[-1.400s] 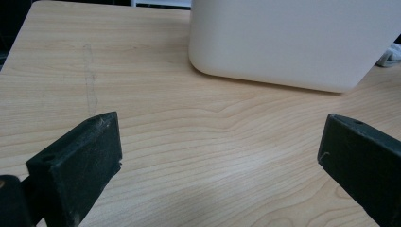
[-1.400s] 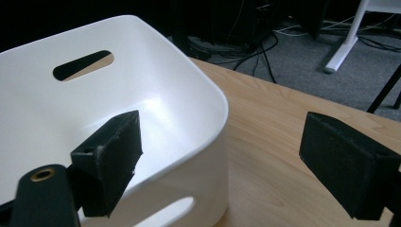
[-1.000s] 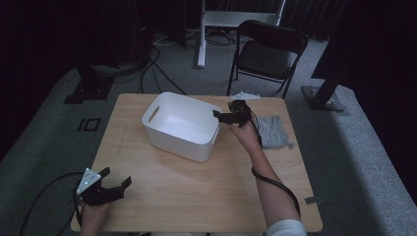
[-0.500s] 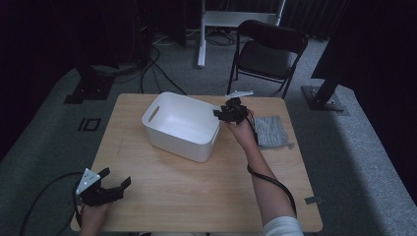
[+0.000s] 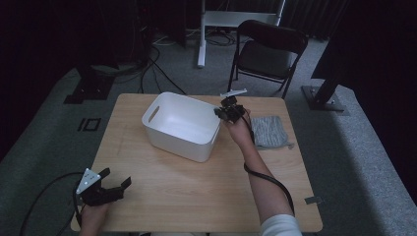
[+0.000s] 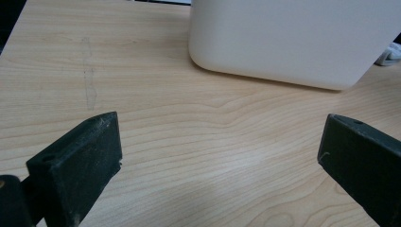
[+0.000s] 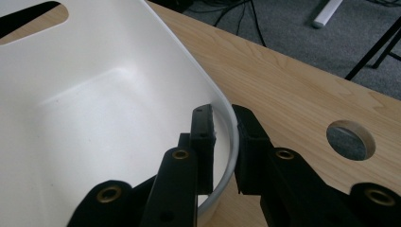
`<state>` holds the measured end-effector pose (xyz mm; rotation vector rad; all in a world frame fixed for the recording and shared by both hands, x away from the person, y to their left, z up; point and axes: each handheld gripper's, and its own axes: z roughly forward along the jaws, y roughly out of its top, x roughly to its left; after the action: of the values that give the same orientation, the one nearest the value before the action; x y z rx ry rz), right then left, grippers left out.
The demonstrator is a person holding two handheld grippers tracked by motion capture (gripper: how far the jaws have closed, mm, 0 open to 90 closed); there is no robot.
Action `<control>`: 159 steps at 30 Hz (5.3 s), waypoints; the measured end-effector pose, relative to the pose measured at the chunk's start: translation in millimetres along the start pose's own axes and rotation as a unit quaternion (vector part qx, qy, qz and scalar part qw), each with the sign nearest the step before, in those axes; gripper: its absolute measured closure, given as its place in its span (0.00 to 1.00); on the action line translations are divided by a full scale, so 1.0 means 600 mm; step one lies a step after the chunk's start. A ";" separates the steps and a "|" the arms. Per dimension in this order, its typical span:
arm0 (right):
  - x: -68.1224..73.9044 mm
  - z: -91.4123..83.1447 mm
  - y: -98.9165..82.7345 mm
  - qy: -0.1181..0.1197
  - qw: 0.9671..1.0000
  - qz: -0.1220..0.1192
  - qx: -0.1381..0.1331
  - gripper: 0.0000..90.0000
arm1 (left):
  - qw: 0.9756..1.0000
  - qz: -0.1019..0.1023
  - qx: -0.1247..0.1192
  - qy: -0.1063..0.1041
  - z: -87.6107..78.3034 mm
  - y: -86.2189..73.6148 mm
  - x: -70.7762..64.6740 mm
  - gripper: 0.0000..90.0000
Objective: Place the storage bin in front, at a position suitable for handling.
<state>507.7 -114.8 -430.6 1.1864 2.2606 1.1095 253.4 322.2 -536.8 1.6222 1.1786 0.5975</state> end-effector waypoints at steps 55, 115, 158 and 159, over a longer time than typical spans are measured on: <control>-0.001 -0.068 -0.049 0.027 0.999 -0.025 0.025 0.90 | 1.000 0.005 -0.001 0.003 0.000 0.001 -0.007 0.01; -0.013 -0.179 -0.145 0.049 0.998 -0.043 0.022 0.90 | 1.000 0.013 0.010 0.000 0.006 0.000 -0.015 0.01; 0.019 -0.172 -0.121 0.113 0.989 -0.096 0.013 0.73 | 0.991 0.053 -0.015 -0.126 0.006 0.116 -0.115 0.01; 0.021 -0.178 -0.120 0.113 0.990 -0.090 0.003 0.69 | 0.991 0.057 -0.013 -0.123 0.009 0.121 -0.116 0.01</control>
<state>396.8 -180.2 -418.7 0.8742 2.4831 1.2178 259.1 255.5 -461.6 1.6941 0.8994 0.4667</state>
